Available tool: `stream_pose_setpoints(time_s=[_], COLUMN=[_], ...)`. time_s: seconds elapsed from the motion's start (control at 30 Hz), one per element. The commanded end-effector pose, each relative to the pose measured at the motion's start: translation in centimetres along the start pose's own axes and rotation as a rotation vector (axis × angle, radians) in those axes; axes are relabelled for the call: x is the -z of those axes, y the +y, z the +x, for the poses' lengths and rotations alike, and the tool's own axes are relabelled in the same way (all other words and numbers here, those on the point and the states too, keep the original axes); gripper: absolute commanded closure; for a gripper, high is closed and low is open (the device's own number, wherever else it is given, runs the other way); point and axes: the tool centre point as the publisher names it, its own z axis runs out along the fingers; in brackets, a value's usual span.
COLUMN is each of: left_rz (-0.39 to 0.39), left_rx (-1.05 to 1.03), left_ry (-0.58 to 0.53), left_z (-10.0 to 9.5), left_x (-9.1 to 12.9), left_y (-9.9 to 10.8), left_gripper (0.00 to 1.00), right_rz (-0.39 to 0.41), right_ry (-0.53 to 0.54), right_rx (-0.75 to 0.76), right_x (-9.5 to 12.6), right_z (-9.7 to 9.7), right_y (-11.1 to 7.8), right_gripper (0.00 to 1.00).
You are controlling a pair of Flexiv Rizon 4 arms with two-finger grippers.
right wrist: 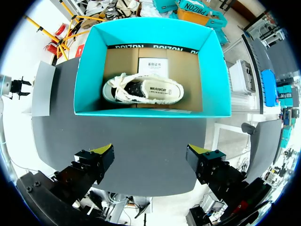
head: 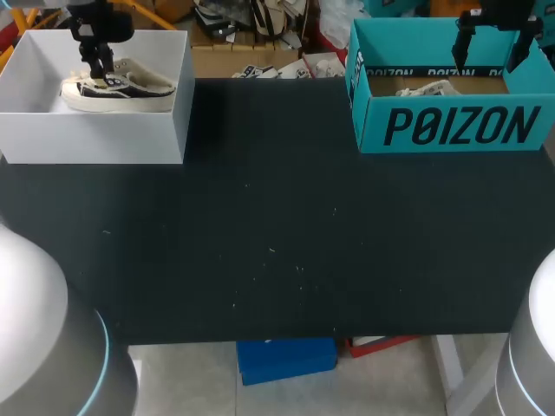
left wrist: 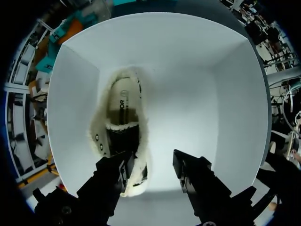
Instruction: Take the shoe out of the shoebox, open the shoe tongue, remove and reinsert the insole, then place the shoe into the shoebox
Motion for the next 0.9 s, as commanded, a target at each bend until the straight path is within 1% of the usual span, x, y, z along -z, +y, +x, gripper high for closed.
stream_pose_setpoints(time_s=[0.03, 0.13, 0.3, 0.43, 0.73, 0.8, 0.9], left_rz=[-0.001, -0.002, -0.01, -0.015, -0.02, -0.021, -0.022], left_rx=[0.001, 0.005, 0.009, 0.007, 0.001, -0.001, -0.002], left_ry=[0.035, 0.043, 0.052, 0.057, 0.079, 0.083, 0.088], left_z=[-1.1, -1.3, -1.7, -1.9, -1.6, -1.6, -1.7], left_x=[-1.3, -2.0, -3.4, -4.4, -6.2, -6.5, -7.1], left_y=[0.1, 0.0, -0.2, -0.2, -0.5, -0.6, -0.7], left_gripper=[0.48, 0.47, 0.41, 0.4, 0.45, 0.5, 0.52], right_rz=[0.001, 0.001, 0.001, 0.001, 0.001, 0.001, 0.001], right_ry=[0.0, 0.0, 0.0, 0.0, 0.0, 0.0, 0.0], right_rx=[0.0, 0.0, 0.0, 0.0, 0.0, 0.0, 0.0], right_x=[0.0, 0.0, 0.0, 0.0, 0.0, 0.0, 0.0], right_z=[0.0, 0.0, 0.0, 0.0, 0.0, 0.0, 0.0], right_y=[0.0, 0.0, 0.0, 0.0, 0.0, 0.0, 0.0], right_gripper=[0.0, 0.0, 0.0, 0.0, 0.0, 0.0, 0.0])
